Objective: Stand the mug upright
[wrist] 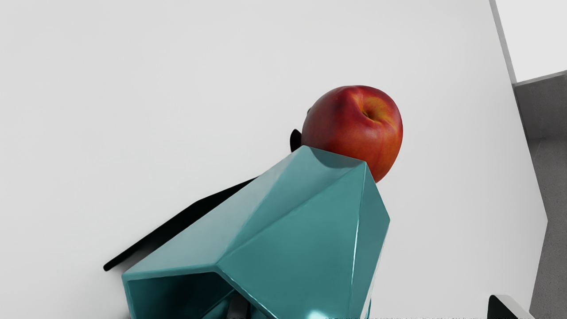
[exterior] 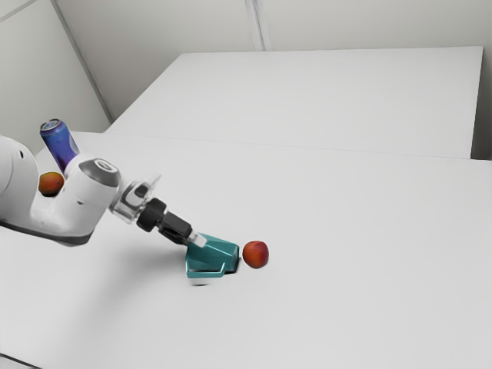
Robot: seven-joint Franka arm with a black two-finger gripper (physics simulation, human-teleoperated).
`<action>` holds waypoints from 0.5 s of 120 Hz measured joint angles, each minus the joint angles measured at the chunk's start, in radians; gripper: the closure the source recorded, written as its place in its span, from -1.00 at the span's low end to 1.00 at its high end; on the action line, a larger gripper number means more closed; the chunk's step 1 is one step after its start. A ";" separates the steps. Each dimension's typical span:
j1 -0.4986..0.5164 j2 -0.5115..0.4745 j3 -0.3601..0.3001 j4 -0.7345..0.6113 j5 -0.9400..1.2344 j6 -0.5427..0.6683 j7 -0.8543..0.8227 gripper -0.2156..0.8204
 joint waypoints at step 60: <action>-0.001 0.011 -0.001 0.000 -0.021 -0.058 0.103 0.54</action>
